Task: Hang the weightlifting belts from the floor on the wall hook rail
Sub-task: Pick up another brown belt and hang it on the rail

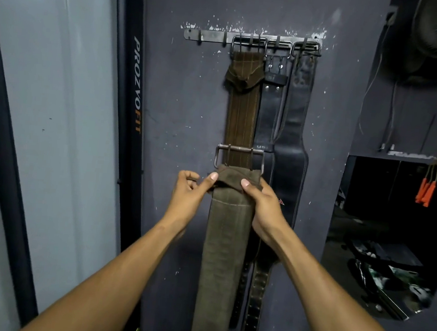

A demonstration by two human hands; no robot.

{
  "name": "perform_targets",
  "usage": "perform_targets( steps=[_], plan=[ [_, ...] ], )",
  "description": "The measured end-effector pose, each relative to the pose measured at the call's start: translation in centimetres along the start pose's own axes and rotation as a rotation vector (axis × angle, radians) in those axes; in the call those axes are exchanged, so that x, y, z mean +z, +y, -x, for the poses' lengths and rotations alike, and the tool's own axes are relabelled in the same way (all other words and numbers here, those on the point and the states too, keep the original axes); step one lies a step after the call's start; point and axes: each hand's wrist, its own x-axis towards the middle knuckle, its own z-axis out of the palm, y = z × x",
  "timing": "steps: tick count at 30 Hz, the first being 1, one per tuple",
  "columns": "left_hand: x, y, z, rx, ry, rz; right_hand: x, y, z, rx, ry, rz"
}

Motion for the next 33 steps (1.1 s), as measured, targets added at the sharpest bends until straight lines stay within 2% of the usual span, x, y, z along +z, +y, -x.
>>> perform_targets(
  steps=[2, 4, 9, 11, 17, 20, 25, 29, 33],
  plan=[
    [-0.3, 0.1, -0.6, -0.147, -0.238, 0.071, 0.1, -1.1, -0.8, 0.058, -0.016, -0.049],
    [-0.2, 0.4, -1.1, -0.179, -0.395, 0.143, 0.3, -1.9, -1.5, 0.107, -0.02, -0.059],
    [0.6, 1.6, -2.3, -0.063, -0.333, 0.122, 0.7, -2.3, -2.8, 0.051, -0.048, 0.109],
    [0.5, 1.8, -2.8, -0.034, -0.355, 0.12, 0.6, -1.7, -2.8, 0.024, -0.09, 0.178],
    [0.3, 1.8, -3.8, 0.002, -0.462, 0.208, 0.7, -1.4, -4.0, -0.093, -0.028, 0.154],
    [0.1, 0.5, -3.7, -0.04, -0.504, 0.298, 1.0, -2.4, -5.7, -0.137, 0.006, 0.148],
    [-0.2, -6.1, -1.0, -0.172, -0.562, 0.228, 1.2, -5.6, -9.6, -0.185, 0.097, 0.081],
    [-0.6, -12.8, 2.6, -0.344, -0.512, 0.104, 0.5, -8.1, -11.8, -0.195, 0.114, 0.028],
    [-0.5, -14.4, 2.8, -0.377, -0.466, 0.113, -0.5, -7.8, -12.8, -0.176, 0.098, -0.012]
  ],
)
